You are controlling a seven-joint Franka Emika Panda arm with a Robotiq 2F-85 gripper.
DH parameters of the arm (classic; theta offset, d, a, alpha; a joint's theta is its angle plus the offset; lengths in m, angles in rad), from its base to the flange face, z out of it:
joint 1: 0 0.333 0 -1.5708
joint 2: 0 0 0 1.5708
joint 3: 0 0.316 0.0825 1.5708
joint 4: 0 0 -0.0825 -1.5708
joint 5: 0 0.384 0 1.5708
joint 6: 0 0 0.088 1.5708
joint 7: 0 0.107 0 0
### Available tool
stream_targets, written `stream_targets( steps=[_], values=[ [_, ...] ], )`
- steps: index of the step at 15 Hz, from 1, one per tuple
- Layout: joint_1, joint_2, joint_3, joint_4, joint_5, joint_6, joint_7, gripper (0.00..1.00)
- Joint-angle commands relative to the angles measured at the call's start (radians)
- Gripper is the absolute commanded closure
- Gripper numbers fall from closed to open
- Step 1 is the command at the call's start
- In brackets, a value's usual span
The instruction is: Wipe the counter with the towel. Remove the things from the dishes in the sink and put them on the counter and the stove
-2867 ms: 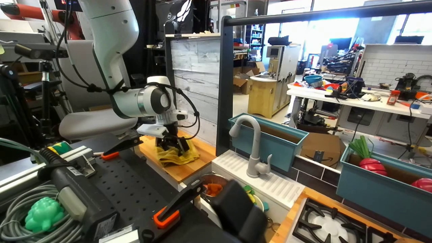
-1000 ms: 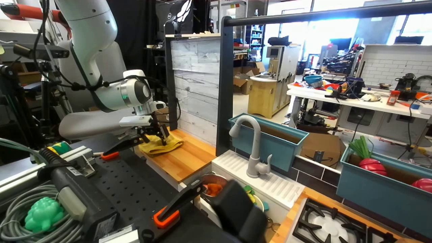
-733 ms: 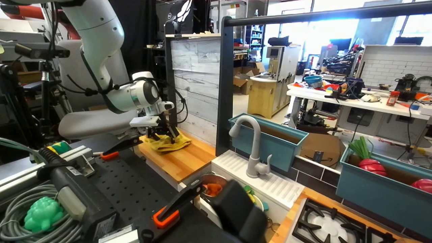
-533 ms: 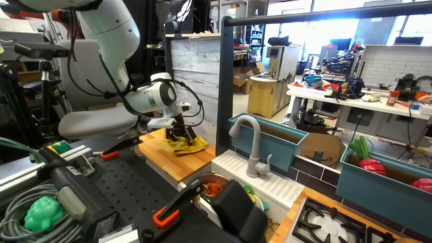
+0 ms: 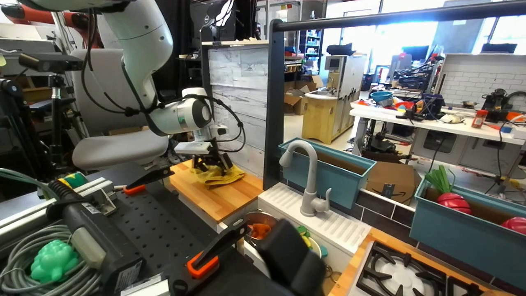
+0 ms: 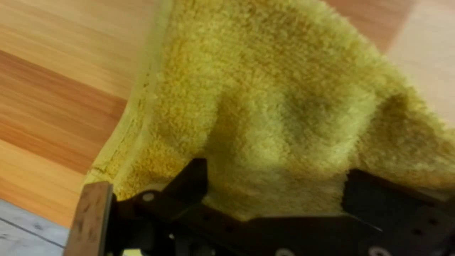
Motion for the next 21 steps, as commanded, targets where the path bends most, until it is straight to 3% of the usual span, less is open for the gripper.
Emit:
stream_targets(
  steps=[1, 3, 5, 11, 14, 16, 21],
  values=[
    [0.055, -0.017, 0.094, -0.037, -0.027, 0.011, -0.076, 0.00],
    [0.038, -0.029, 0.142, -0.061, -0.027, -0.008, -0.168, 0.00],
    [0.004, -0.050, 0.146, -0.110, -0.013, -0.019, -0.207, 0.00],
    [-0.139, -0.127, 0.043, -0.289, 0.008, 0.020, -0.107, 0.00],
    [-0.202, -0.130, 0.020, -0.301, -0.007, 0.018, -0.127, 0.00],
    [-0.197, -0.123, 0.031, -0.293, -0.035, 0.023, -0.154, 0.00],
    [-0.074, -0.152, 0.082, -0.341, -0.140, 0.050, -0.194, 0.00]
  ],
)
